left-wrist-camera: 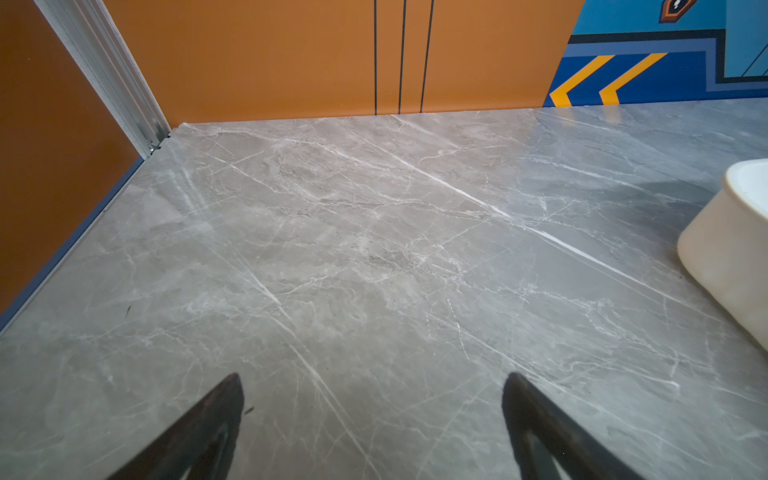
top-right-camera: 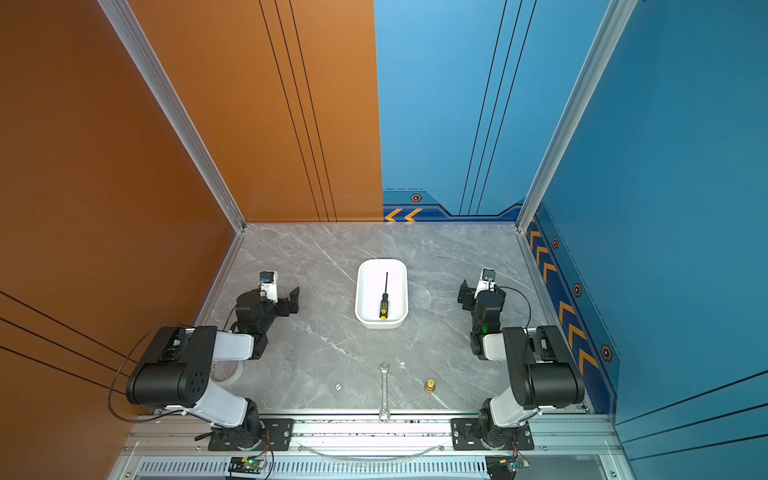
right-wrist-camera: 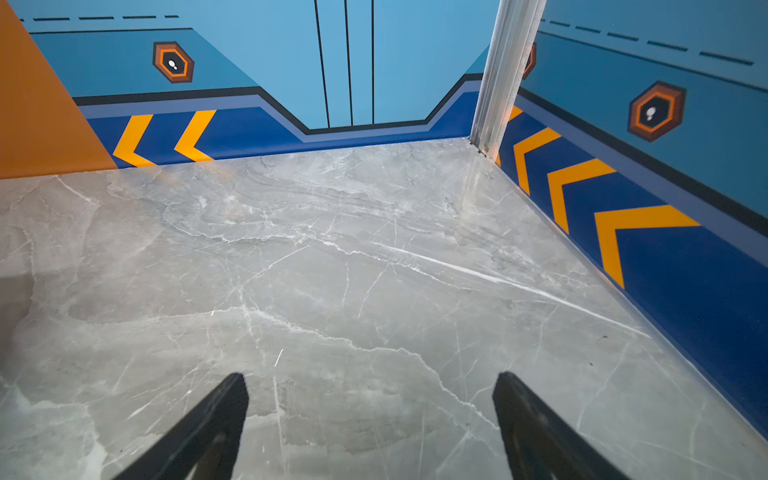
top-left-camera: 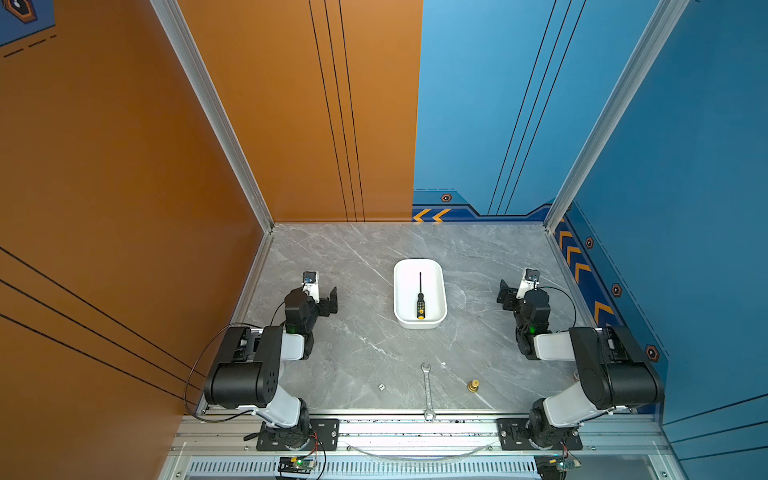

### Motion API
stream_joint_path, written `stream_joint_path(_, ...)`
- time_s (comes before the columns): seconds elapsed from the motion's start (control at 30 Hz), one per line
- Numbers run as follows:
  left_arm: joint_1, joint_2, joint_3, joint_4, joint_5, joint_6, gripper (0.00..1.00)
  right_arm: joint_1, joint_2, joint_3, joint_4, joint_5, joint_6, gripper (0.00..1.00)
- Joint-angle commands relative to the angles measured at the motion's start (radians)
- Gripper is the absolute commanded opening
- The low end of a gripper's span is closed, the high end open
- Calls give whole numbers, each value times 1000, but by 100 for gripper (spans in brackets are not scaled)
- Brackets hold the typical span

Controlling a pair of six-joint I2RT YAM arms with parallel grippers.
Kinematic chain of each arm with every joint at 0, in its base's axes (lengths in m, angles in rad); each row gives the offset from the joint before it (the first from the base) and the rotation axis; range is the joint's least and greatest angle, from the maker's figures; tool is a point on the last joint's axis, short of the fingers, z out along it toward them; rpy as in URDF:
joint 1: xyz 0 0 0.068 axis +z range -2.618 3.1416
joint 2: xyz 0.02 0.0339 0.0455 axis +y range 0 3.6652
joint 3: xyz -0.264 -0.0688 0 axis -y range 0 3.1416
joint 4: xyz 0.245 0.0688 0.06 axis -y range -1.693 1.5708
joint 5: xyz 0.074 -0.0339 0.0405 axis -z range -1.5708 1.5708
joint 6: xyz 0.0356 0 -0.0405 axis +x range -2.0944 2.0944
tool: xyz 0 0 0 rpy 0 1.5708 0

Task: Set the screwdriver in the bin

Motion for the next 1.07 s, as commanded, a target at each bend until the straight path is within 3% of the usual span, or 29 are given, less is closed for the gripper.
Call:
stream_joint_path(0.0, 2, 9, 15, -9, -1, -16, 98, -7, -6, 8, -48, -22, 13, 93)
stream_joint_path(0.2, -10, 7, 17, -16, -64, -21, 98, -6, -4, 6, -42, -20, 11, 100)
stream_joint_path(1.03, -10, 8, 17, -15, -63, -20, 98, 12, -4, 11, -52, -5, -7, 100)
